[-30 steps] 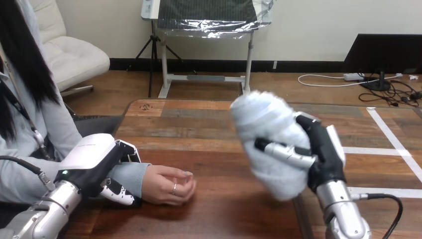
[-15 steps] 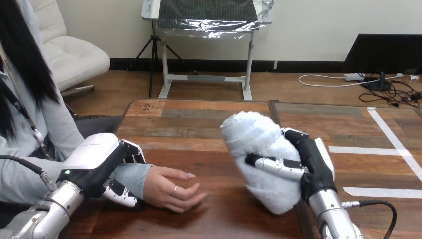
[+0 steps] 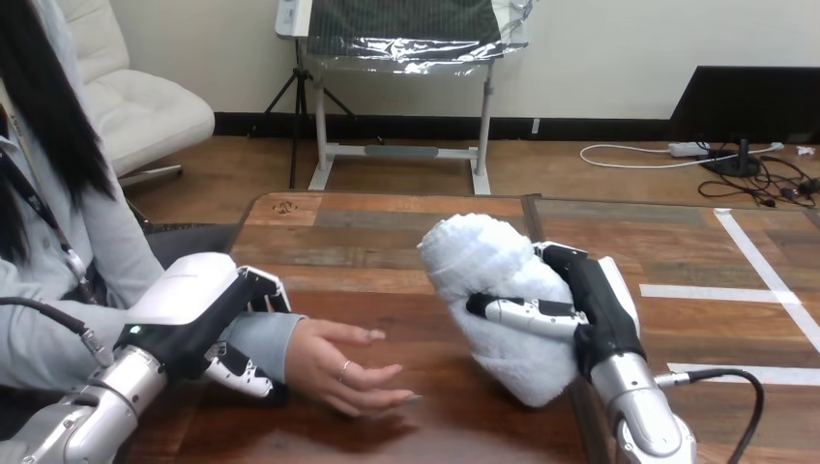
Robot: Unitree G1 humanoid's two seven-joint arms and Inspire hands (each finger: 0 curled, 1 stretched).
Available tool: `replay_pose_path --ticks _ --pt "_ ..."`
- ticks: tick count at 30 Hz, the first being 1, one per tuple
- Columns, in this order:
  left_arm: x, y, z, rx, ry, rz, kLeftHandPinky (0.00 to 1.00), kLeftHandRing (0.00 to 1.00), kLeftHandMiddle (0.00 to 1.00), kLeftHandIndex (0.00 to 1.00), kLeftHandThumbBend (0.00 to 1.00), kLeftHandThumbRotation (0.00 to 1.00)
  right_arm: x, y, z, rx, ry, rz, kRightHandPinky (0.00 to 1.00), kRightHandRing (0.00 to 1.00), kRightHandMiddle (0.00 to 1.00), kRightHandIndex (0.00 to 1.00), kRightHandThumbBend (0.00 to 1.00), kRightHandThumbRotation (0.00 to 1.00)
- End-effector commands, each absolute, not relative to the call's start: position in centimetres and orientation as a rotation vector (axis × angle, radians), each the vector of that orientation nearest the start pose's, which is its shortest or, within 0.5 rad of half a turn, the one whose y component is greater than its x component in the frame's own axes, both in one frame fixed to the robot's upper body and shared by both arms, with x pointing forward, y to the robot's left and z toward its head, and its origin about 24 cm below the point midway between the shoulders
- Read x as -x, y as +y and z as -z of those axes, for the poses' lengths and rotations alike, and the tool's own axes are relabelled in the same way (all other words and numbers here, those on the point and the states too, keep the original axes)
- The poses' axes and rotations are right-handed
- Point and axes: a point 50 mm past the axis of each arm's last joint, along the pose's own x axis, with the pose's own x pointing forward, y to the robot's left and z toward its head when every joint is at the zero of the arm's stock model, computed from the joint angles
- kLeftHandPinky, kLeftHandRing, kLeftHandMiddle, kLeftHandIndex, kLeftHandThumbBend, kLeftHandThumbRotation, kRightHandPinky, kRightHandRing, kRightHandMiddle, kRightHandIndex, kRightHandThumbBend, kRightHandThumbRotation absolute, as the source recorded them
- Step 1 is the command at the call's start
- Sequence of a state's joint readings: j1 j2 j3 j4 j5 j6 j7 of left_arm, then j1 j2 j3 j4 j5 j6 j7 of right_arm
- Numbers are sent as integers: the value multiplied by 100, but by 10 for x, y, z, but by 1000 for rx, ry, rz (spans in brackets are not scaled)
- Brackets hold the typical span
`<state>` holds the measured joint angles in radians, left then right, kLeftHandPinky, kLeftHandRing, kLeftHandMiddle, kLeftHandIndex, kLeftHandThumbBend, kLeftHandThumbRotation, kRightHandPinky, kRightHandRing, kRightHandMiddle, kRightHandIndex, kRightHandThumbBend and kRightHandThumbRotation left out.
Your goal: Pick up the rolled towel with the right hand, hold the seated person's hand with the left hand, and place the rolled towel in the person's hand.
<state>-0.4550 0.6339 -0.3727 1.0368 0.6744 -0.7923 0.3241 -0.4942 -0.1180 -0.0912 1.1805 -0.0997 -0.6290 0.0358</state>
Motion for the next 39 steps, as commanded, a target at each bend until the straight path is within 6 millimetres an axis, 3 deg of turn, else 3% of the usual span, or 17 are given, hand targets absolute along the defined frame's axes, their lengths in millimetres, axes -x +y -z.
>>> replay_pose_path --ticks 1,39 --pt "-304 233 -50 -1140 -373 354 31 35 41 44 100 6 -328 -157 -8 202 -31 -110 33 39 47 48 78 0" --pt "-306 217 -55 -1074 -437 363 31 35 41 43 100 6 -310 -118 5 304 -76 -253 29 34 43 46 83 0"
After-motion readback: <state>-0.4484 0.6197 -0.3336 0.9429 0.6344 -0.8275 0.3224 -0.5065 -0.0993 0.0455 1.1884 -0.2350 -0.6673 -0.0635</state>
